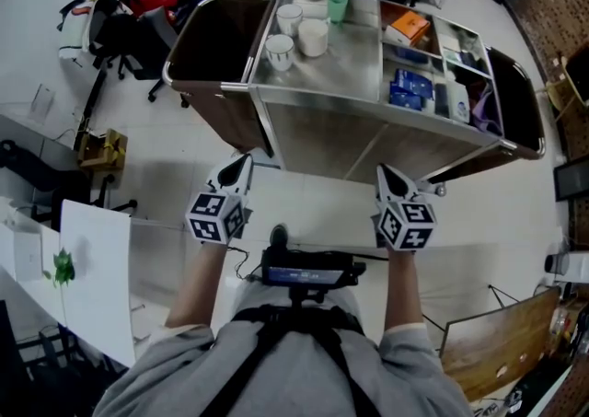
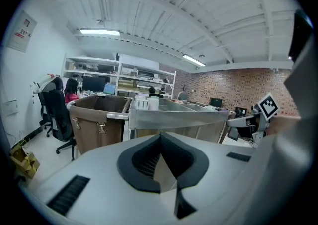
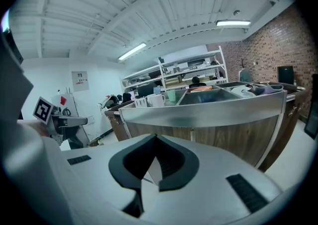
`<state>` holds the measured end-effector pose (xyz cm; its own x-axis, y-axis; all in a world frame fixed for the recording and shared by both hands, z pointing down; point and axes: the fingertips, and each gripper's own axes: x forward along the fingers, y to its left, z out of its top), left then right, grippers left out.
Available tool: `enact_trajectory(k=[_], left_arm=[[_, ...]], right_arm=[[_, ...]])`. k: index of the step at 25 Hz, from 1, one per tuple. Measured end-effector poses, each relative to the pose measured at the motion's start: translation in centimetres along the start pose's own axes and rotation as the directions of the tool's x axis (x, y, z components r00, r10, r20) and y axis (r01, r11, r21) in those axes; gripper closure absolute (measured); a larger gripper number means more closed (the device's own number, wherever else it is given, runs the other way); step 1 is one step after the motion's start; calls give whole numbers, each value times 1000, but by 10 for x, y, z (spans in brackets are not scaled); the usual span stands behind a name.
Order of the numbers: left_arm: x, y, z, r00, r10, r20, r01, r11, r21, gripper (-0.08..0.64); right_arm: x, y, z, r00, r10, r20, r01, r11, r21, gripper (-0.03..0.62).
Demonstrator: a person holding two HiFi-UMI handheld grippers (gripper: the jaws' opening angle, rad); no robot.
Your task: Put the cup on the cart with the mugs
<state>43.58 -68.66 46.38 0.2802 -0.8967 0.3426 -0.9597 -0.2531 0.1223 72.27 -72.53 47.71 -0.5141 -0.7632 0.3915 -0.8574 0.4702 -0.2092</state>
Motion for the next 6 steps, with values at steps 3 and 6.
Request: enact_trajectory(k=[3,6], left_arm=[[-4,0,-1,1000,7,1,-7,1000,-1,560],[-8,-3,-1,1000,3,4,-3,1000,0,560]], right_arm=[[-2,1,-3,1000,7,-3,-7,1000,-3,586],[-5,1,-6,1000,8,-5,-8,1000,-4,586]])
